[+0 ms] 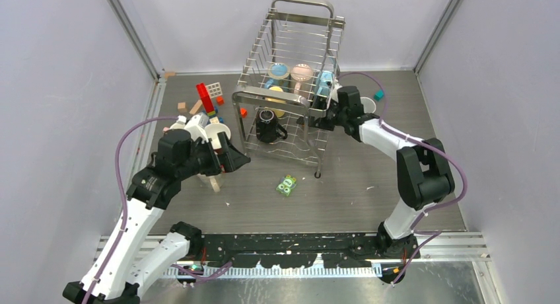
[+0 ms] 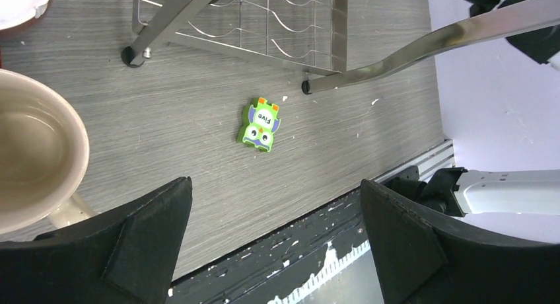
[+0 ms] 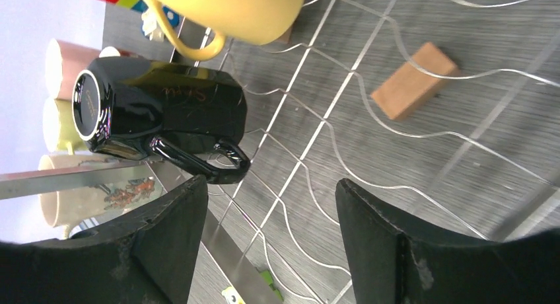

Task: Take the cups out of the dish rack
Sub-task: Unload the cup from the dish rack.

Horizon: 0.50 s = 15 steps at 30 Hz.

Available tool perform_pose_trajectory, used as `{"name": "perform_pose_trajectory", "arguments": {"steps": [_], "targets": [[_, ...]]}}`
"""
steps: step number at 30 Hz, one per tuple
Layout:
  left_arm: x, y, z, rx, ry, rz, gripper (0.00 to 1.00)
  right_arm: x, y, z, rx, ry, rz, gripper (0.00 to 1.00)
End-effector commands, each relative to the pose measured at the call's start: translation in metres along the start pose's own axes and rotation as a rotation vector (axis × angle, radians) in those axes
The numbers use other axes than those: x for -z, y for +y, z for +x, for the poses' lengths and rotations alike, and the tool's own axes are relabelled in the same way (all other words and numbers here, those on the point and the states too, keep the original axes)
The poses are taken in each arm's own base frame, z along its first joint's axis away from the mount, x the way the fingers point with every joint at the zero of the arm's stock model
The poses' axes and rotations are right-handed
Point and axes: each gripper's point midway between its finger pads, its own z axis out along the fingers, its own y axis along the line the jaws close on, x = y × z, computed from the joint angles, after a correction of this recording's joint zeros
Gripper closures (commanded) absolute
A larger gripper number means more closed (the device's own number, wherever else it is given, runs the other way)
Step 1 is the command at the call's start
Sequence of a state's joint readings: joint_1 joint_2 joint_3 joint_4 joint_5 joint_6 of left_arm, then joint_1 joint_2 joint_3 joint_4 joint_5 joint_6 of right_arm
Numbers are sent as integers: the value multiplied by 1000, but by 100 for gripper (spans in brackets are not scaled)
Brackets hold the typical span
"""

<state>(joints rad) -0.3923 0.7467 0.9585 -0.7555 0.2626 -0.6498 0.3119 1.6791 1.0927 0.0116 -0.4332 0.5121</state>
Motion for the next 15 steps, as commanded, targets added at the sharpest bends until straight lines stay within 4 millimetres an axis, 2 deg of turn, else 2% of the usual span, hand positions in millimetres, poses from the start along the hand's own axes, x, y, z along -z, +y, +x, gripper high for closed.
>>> {"name": "perform_pose_trajectory", "arguments": {"steps": [1, 9, 15], "targets": [[1, -14, -12, -8, -54, 66, 0, -16, 30, -14, 114, -43, -75, 26], [-1, -11, -6, -3, -32, 62, 0, -37, 47, 9, 163, -2, -104, 33], [1, -10, -4, 5, -29, 64, 0, -46, 52, 24, 175, 22, -114, 35]]}}
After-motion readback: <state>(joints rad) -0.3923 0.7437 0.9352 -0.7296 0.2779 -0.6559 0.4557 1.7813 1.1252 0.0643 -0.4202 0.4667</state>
